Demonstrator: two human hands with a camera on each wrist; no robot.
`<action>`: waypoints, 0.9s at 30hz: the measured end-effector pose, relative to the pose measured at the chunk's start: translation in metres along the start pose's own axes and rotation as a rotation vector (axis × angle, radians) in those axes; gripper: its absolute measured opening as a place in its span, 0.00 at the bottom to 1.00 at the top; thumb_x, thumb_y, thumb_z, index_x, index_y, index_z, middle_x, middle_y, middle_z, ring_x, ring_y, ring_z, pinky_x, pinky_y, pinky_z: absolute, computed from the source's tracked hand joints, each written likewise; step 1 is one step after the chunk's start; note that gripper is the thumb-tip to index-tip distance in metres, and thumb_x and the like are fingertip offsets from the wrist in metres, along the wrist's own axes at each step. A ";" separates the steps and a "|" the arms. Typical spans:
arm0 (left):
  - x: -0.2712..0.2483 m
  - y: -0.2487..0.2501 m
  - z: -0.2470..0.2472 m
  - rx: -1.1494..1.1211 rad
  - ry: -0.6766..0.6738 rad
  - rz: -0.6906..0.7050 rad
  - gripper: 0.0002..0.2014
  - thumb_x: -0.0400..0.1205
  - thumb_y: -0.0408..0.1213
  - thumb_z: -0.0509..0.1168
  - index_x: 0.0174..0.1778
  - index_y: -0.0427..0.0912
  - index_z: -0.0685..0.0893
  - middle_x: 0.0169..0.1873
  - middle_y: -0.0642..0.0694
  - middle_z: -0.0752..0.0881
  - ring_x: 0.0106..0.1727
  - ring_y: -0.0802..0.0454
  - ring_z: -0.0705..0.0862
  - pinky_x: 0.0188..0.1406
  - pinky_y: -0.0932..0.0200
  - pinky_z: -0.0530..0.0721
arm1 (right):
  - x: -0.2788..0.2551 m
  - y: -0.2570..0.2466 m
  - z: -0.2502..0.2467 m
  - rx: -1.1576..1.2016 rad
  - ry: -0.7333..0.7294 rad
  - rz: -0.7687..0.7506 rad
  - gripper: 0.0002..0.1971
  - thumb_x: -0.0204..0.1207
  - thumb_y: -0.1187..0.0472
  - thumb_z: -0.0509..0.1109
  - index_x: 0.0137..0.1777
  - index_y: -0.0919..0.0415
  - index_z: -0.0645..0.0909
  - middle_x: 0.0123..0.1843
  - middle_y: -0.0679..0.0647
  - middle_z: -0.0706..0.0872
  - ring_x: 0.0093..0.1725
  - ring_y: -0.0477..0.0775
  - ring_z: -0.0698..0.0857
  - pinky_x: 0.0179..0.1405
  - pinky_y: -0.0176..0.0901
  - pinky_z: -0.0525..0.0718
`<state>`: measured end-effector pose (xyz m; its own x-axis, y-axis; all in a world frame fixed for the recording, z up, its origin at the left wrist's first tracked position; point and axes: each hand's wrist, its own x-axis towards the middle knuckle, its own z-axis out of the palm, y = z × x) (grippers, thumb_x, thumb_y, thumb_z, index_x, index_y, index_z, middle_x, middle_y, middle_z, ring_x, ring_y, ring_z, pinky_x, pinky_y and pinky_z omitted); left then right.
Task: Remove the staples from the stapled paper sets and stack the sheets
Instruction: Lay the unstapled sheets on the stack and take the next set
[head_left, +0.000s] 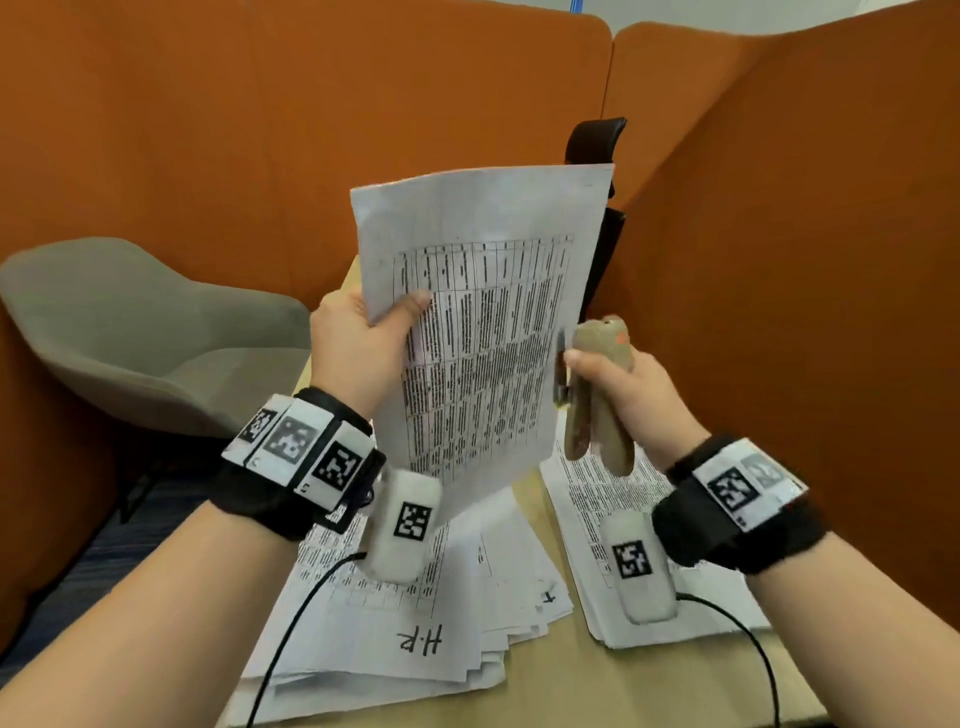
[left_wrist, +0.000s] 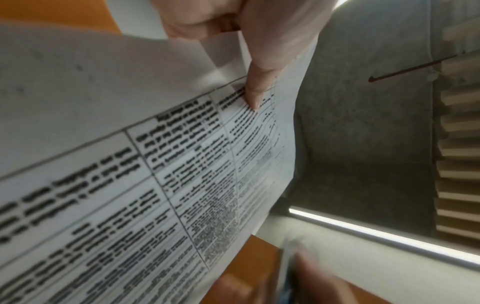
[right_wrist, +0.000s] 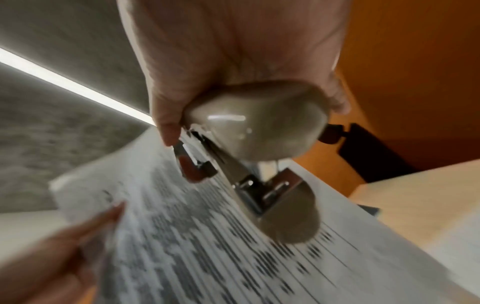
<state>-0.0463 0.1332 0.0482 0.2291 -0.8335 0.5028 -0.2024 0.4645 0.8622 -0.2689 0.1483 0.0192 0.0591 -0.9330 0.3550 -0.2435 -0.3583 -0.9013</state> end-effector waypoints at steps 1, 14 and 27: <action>0.002 0.003 0.001 -0.041 0.000 -0.001 0.07 0.77 0.36 0.70 0.35 0.52 0.84 0.37 0.51 0.88 0.46 0.44 0.88 0.51 0.42 0.86 | -0.002 0.009 0.002 -0.001 -0.036 0.076 0.09 0.71 0.51 0.71 0.40 0.56 0.80 0.29 0.44 0.85 0.26 0.37 0.82 0.29 0.30 0.78; 0.025 -0.016 0.067 -0.317 -0.108 -0.288 0.10 0.80 0.30 0.66 0.56 0.33 0.80 0.48 0.47 0.86 0.46 0.56 0.87 0.48 0.63 0.86 | -0.002 0.023 -0.063 0.281 0.068 0.330 0.11 0.68 0.50 0.70 0.33 0.55 0.88 0.34 0.53 0.88 0.32 0.51 0.85 0.43 0.47 0.82; -0.051 -0.126 0.175 0.433 -0.671 -0.688 0.22 0.76 0.27 0.66 0.68 0.30 0.75 0.63 0.34 0.81 0.62 0.36 0.81 0.62 0.48 0.81 | 0.000 0.159 -0.137 -0.189 0.235 0.965 0.45 0.63 0.39 0.75 0.74 0.67 0.67 0.66 0.66 0.80 0.62 0.68 0.81 0.67 0.64 0.76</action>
<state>-0.1991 0.0642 -0.0972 -0.1238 -0.9330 -0.3380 -0.5821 -0.2076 0.7862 -0.4401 0.0953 -0.0903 -0.4309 -0.7843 -0.4464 -0.2373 0.5757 -0.7825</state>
